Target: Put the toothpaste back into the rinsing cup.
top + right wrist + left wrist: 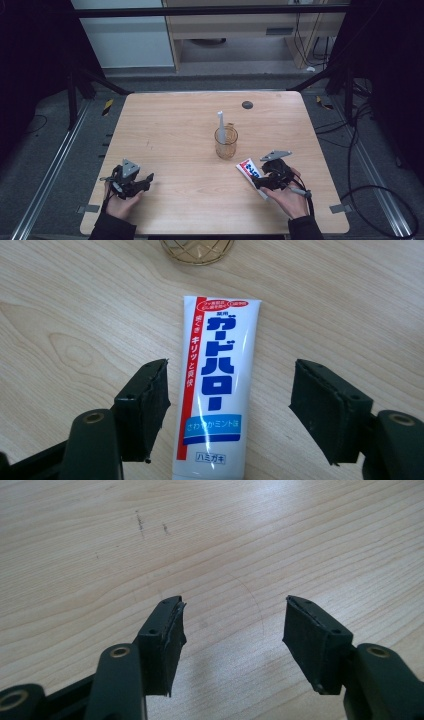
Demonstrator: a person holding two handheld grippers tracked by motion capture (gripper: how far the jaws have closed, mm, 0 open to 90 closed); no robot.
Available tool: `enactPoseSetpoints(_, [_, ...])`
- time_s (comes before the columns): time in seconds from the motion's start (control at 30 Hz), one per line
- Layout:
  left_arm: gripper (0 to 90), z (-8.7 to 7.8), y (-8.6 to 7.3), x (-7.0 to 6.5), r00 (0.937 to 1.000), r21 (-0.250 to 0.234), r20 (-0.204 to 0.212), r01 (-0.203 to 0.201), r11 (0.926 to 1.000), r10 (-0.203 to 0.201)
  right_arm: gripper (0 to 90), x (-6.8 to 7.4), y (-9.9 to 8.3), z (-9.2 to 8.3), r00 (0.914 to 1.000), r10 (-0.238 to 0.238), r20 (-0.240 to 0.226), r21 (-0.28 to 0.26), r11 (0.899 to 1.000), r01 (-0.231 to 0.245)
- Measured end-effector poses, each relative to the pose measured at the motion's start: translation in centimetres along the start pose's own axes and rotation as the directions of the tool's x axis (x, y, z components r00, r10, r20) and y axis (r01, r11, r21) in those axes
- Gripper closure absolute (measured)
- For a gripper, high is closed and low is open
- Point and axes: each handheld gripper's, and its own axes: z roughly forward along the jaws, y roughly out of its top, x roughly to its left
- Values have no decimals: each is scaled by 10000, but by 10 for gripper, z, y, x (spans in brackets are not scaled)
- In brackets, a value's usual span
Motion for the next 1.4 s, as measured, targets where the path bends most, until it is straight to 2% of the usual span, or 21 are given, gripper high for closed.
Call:
enactPoseSetpoints(0.43, [408, 1, -1, 0, 10000, 80, -2, -89, 9999, 89, 347, -1, 1, 5, 10000, 0, -6, 602, 9982, 1])
enactPoseSetpoints(0.83, [407, 1, -1, 0, 9999, 115, 14, -114, 9999, 113, 366, 1, -2, 12, 9993, 113, -344, 1258, 9920, -69])
enactPoseSetpoints(1.2, [407, 2, -1, 0, 9999, 175, 36, -133, 9998, 132, 381, 1, -4, 18, 9990, 77, -443, 1646, 9864, -3])
enactPoseSetpoints(1.4, [407, 2, -1, 0, 9999, 193, 33, -153, 9997, 152, 386, 1, -1, 23, 9990, 57, -439, 1666, 9860, 17])
